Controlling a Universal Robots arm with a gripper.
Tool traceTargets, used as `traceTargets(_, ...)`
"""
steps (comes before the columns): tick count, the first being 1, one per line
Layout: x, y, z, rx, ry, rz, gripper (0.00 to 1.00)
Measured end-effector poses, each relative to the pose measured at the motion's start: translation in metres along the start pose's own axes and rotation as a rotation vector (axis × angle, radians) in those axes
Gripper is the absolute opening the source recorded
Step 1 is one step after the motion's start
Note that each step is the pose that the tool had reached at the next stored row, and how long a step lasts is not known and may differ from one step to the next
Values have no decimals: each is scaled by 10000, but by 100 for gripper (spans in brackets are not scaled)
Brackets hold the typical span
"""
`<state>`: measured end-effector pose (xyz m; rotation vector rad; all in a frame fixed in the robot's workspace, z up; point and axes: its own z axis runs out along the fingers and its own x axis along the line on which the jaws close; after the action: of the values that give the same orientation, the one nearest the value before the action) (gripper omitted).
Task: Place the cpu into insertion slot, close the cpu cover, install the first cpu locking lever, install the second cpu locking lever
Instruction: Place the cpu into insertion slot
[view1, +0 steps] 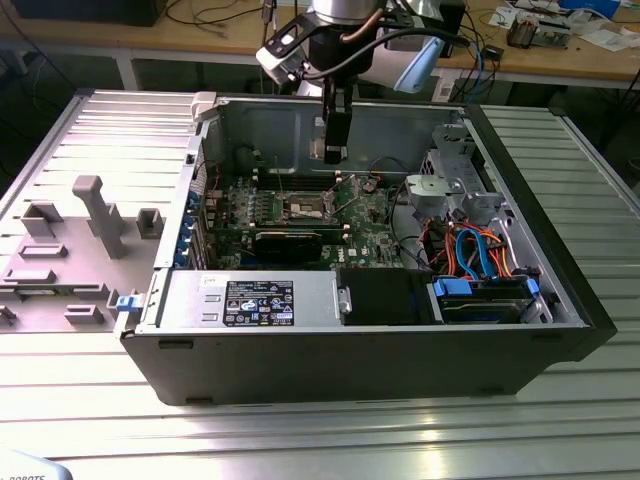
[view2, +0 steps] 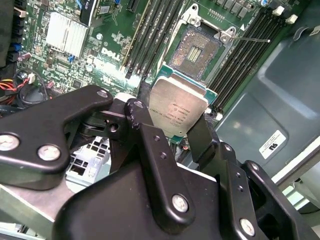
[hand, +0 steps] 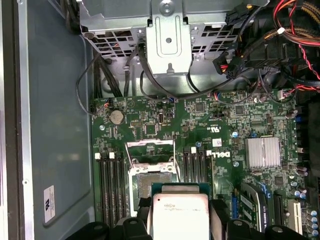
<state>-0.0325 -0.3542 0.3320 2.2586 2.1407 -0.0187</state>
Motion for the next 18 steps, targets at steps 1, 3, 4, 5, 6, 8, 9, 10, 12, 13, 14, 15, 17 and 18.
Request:
traceTargets(1, 0, -2, 1, -12, 2, -28, 54)
traceTargets(3, 0, -6, 6, -22, 5, -82, 54)
traceTargets(4, 3, -12, 11, -27, 5, -134, 54)
traceTargets(5, 3, -14, 12, -29, 5, -155, 54)
traceTargets(6, 3, -16, 12, -30, 4, -172, 54)
traceTargets(8, 4, -20, 15, -35, 4, -224, 54)
traceTargets(9, 4, -21, 17, -37, 5, -242, 54)
traceTargets(10, 4, -23, 19, -41, 6, -267, 54)
traceTargets(12, 4, -24, 20, -44, 6, -303, 54)
traceTargets(13, 4, -25, 20, -44, 7, -305, 54)
traceTargets(14, 4, -25, 20, -45, 6, -312, 54)
traceTargets(15, 4, -25, 21, -45, 7, -312, 54)
traceTargets(17, 4, -25, 21, -46, 7, -318, 54)
traceTargets(18, 4, -26, 21, -46, 8, -318, 54)
